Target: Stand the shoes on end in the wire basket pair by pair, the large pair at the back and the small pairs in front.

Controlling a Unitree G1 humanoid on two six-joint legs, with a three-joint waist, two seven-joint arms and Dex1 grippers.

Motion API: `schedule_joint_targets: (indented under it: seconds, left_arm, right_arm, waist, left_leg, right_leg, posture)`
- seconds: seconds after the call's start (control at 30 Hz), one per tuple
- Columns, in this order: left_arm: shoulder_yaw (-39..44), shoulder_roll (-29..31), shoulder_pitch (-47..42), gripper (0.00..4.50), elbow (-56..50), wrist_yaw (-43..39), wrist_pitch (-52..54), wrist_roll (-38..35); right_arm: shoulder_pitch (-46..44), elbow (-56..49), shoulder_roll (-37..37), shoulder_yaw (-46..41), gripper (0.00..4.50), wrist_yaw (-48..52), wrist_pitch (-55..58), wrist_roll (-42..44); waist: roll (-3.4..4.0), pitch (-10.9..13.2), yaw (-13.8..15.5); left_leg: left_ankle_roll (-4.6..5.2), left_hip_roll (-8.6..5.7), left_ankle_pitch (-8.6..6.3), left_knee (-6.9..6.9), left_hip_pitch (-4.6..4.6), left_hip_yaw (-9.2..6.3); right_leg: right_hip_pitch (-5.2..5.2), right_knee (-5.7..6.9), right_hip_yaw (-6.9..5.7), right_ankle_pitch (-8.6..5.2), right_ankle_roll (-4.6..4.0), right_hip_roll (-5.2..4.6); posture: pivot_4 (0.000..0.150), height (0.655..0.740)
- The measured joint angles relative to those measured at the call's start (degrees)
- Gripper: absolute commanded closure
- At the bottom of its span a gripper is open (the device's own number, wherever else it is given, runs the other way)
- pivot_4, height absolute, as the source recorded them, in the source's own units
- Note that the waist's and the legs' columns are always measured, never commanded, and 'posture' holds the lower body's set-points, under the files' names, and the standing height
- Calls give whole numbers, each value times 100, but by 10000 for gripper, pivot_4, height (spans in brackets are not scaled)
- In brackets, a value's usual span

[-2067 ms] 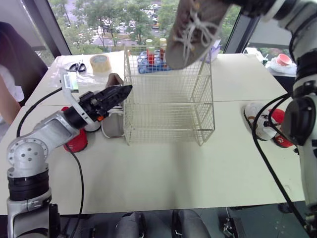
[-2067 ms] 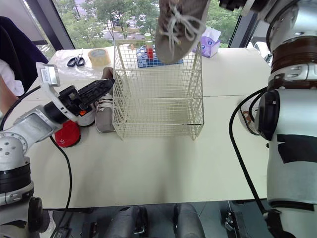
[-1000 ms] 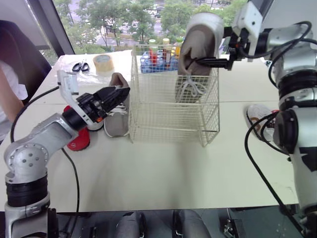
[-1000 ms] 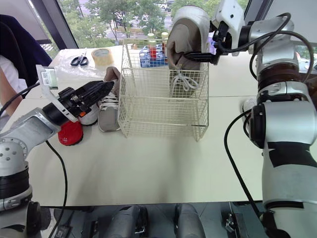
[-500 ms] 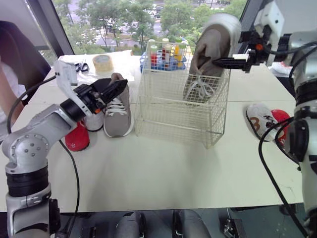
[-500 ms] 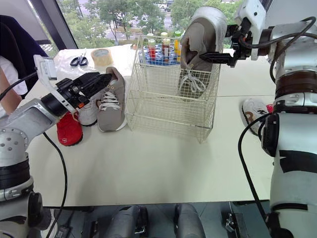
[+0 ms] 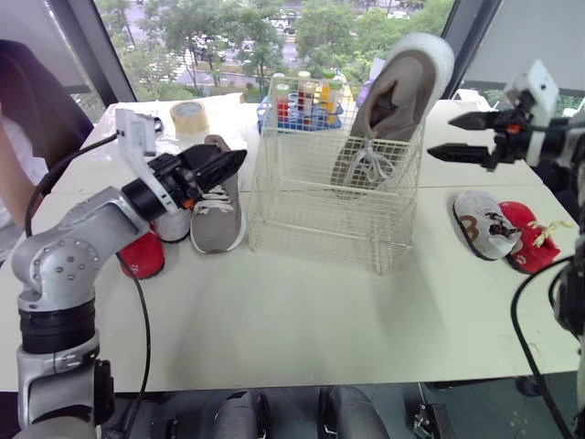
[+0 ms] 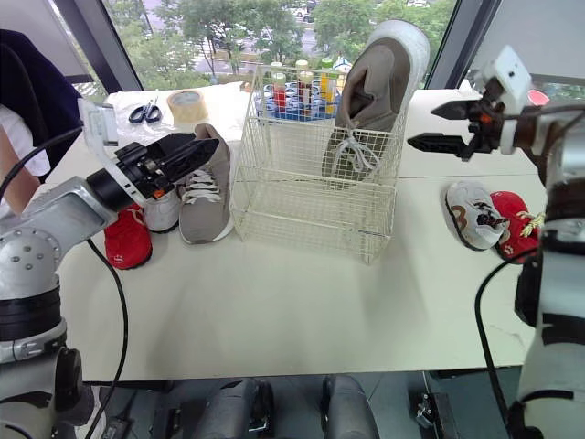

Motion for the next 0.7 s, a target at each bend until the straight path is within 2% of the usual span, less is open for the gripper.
schedule_joint_targets:
  seconds: [0.07, 0.2, 0.27, 0.47, 0.7]
  left_arm:
    - [-169, 11, -316, 0, 312, 302, 36, 385]
    - [-462, 44, -1105, 0, 1224, 933, 241, 1253]
    - [-640, 20, -1490, 0, 1700, 1076, 367, 1625]
    - [-1286, -60, -2214, 0, 3004, 914, 800, 2520]
    - [-1635, -281, -2590, 0, 4276, 527, 832, 3367]
  right_arm:
    - [577, -1165, -171, -238, 469, 268, 499, 504]
    - [843, -3349, -203, -506, 469, 404, 1398, 1459]
    - [882, -4116, -196, -538, 469, 345, 1673, 1810]
    - [1003, -5148, -46, -458, 469, 27, 2279, 2498]
    - [1352, -5529, -57, -422, 469, -354, 2426, 2697]
  waist:
    - [-1, 1, 22]
    - [0, 1, 7]
    - [-6, -3, 11]
    - [-7, -3, 37]
    - [-11, -1, 33]
  left_leg:
    - [-4, 1, 3, 0, 0, -7]
    - [-9, 6, 6, 1, 15, -11]
    - [-9, 7, 6, 1, 20, -14]
    - [-5, 3, 4, 2, 19, -9]
    - [-4, 3, 3, 2, 15, -5]
  right_leg:
    - [1, 5, -1, 0, 0, 2]
    - [11, 9, -1, 0, 1, 11]
    - [18, 6, -3, 0, 1, 12]
    - [17, 5, -2, 0, 1, 7]
    - [13, 4, -2, 0, 1, 7]
  posture:
    - [1500, 7400]
    - [1500, 7400]
    - [1500, 7400]
    - [1500, 7400]
    - [1500, 7400]
